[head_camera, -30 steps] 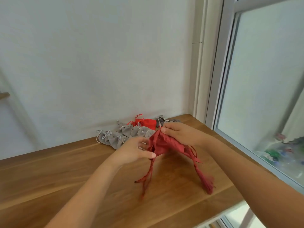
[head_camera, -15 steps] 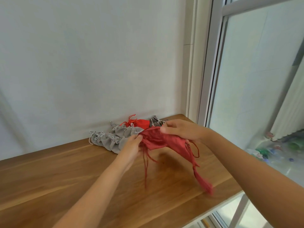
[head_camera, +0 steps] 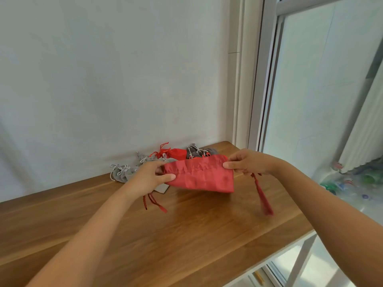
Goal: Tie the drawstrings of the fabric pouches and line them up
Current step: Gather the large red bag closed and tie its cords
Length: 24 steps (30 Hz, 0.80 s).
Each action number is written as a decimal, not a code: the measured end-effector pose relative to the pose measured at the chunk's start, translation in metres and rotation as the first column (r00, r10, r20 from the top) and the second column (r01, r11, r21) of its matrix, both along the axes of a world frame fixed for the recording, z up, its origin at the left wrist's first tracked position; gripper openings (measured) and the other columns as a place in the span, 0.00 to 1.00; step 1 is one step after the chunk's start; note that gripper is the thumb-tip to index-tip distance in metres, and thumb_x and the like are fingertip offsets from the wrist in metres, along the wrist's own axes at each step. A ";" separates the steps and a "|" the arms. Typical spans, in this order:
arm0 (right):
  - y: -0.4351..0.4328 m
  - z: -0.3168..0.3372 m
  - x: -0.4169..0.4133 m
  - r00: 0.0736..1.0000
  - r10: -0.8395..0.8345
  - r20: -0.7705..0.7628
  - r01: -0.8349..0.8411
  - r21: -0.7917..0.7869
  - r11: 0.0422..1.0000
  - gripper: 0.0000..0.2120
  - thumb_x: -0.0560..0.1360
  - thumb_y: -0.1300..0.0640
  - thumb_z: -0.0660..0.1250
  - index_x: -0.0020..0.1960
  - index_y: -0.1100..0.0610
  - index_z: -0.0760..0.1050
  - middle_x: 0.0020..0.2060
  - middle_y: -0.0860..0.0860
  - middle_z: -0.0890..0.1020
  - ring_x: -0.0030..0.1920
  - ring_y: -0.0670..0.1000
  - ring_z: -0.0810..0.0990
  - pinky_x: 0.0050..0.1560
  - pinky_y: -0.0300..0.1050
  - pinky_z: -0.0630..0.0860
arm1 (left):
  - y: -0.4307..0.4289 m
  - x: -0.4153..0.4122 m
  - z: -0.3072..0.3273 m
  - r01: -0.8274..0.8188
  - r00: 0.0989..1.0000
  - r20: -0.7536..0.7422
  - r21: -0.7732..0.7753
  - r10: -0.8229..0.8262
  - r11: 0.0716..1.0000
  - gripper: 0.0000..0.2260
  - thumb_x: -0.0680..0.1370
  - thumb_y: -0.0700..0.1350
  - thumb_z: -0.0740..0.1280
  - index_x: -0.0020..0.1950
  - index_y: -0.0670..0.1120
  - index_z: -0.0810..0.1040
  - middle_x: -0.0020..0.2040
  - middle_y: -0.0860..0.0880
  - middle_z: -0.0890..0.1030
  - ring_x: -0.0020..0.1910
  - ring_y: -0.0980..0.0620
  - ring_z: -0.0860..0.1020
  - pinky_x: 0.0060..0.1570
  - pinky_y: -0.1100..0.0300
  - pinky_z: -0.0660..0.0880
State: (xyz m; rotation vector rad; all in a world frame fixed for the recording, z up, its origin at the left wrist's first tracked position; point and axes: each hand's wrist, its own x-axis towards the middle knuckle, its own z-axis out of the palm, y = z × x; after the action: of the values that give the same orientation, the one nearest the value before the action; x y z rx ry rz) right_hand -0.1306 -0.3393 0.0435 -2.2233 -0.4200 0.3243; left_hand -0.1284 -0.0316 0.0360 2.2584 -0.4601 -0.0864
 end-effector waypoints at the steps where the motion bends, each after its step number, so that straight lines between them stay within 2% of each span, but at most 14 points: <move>1: 0.000 0.002 0.000 1.000 -0.006 0.018 0.006 0.012 1.000 0.18 0.79 0.47 0.63 0.39 0.60 0.74 0.28 0.46 0.65 0.28 0.45 0.61 0.31 0.36 0.62 | 0.004 0.001 0.004 0.013 1.000 0.013 0.000 -0.013 1.000 0.11 0.75 0.43 0.71 0.50 0.59 0.76 0.44 0.58 0.82 0.43 0.66 0.79 0.47 0.72 0.73; 3: 0.001 0.006 -0.001 0.999 -0.018 0.048 0.017 0.035 0.999 0.19 0.81 0.50 0.61 0.33 0.50 0.76 0.27 0.44 0.66 0.28 0.44 0.62 0.31 0.35 0.63 | 0.012 0.004 0.010 0.012 1.000 0.020 -0.022 -0.012 1.000 0.15 0.75 0.40 0.71 0.54 0.58 0.77 0.47 0.56 0.84 0.46 0.66 0.80 0.54 0.69 0.73; 4: 0.002 0.008 0.000 0.998 -0.026 0.062 0.023 0.044 0.999 0.20 0.82 0.51 0.59 0.31 0.48 0.75 0.27 0.43 0.66 0.28 0.44 0.63 0.32 0.36 0.64 | 0.016 0.005 0.013 0.004 1.000 0.026 -0.042 -0.003 0.999 0.16 0.75 0.39 0.71 0.55 0.58 0.77 0.49 0.56 0.84 0.49 0.66 0.79 0.57 0.66 0.72; 6: 0.004 0.012 0.000 0.994 -0.060 0.088 0.053 0.073 0.996 0.19 0.82 0.55 0.58 0.33 0.52 0.71 0.28 0.47 0.66 0.30 0.47 0.65 0.34 0.38 0.65 | 0.022 0.007 0.017 0.005 0.999 0.043 -0.082 -0.002 0.997 0.18 0.75 0.37 0.70 0.57 0.60 0.77 0.52 0.59 0.82 0.54 0.67 0.77 0.60 0.65 0.70; 8: 0.005 0.017 0.000 0.992 -0.092 0.088 0.082 0.111 0.990 0.19 0.82 0.58 0.58 0.33 0.52 0.75 0.28 0.49 0.70 0.30 0.47 0.68 0.35 0.38 0.68 | 0.025 0.008 0.021 0.011 0.999 0.052 -0.098 -0.006 0.995 0.17 0.77 0.37 0.68 0.60 0.57 0.78 0.53 0.62 0.81 0.55 0.67 0.75 0.61 0.65 0.68; 10: 0.005 0.020 -0.001 0.993 -0.087 0.086 0.080 0.084 0.993 0.20 0.82 0.59 0.59 0.36 0.48 0.82 0.26 0.47 0.71 0.27 0.44 0.67 0.33 0.36 0.68 | 0.028 0.009 0.023 0.007 0.998 0.059 -0.108 -0.001 0.994 0.14 0.77 0.36 0.67 0.57 0.53 0.80 0.49 0.64 0.81 0.51 0.69 0.78 0.57 0.69 0.70; 12: 0.004 0.022 -0.001 0.995 -0.066 0.081 0.063 0.030 0.998 0.13 0.81 0.58 0.61 0.44 0.60 0.81 0.24 0.44 0.67 0.25 0.43 0.63 0.31 0.36 0.63 | 0.030 0.008 0.024 -0.012 0.996 0.090 -0.085 0.020 0.996 0.11 0.77 0.37 0.68 0.51 0.52 0.82 0.46 0.60 0.83 0.46 0.69 0.79 0.52 0.73 0.72; 13: 0.003 0.022 -0.001 0.995 -0.063 0.080 0.062 0.012 0.998 0.14 0.81 0.56 0.62 0.44 0.65 0.78 0.24 0.44 0.65 0.25 0.43 0.61 0.30 0.36 0.61 | 0.030 0.007 0.024 -0.028 0.993 0.115 -0.066 0.035 0.997 0.09 0.77 0.38 0.68 0.49 0.52 0.82 0.46 0.57 0.83 0.45 0.67 0.80 0.49 0.74 0.73; 16: -0.001 0.024 -0.002 0.997 -0.056 0.054 0.056 -0.006 0.998 0.17 0.79 0.53 0.65 0.45 0.69 0.74 0.26 0.47 0.64 0.27 0.46 0.60 0.31 0.37 0.61 | 0.033 0.006 0.024 -0.082 0.980 0.181 -0.032 0.086 0.996 0.05 0.76 0.40 0.70 0.47 0.50 0.84 0.44 0.55 0.84 0.45 0.63 0.81 0.46 0.73 0.71; 19: -0.006 0.024 -0.003 0.998 -0.051 0.038 0.051 0.002 0.999 0.16 0.78 0.53 0.66 0.52 0.68 0.77 0.31 0.55 0.69 0.29 0.47 0.64 0.34 0.38 0.64 | 0.040 0.005 0.021 -0.086 0.979 0.186 -0.004 0.085 0.996 0.08 0.77 0.39 0.68 0.53 0.47 0.83 0.47 0.54 0.84 0.48 0.61 0.79 0.51 0.68 0.72; 21: -0.012 0.019 -0.001 0.995 -0.095 0.030 0.094 0.040 0.995 0.13 0.78 0.54 0.67 0.50 0.65 0.79 0.34 0.58 0.71 0.30 0.49 0.65 0.35 0.40 0.65 | 0.044 0.005 0.019 -0.113 0.978 0.172 -0.035 0.117 0.993 0.09 0.78 0.38 0.67 0.55 0.45 0.83 0.48 0.53 0.84 0.49 0.59 0.79 0.54 0.65 0.72; 24: -0.018 0.014 0.000 0.979 -0.201 0.035 0.199 0.046 0.979 0.10 0.79 0.56 0.65 0.43 0.61 0.79 0.30 0.55 0.72 0.29 0.48 0.67 0.35 0.39 0.67 | 0.050 0.006 0.014 -0.215 0.955 0.172 -0.155 0.241 0.964 0.07 0.76 0.40 0.70 0.53 0.46 0.83 0.47 0.53 0.84 0.48 0.58 0.80 0.49 0.66 0.73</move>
State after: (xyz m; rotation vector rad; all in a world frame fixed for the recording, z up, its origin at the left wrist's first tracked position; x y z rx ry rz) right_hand -0.1306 -0.3578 0.0570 -2.2108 -0.2184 0.1632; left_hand -0.1219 0.0180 0.0504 2.1780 -0.2902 0.2735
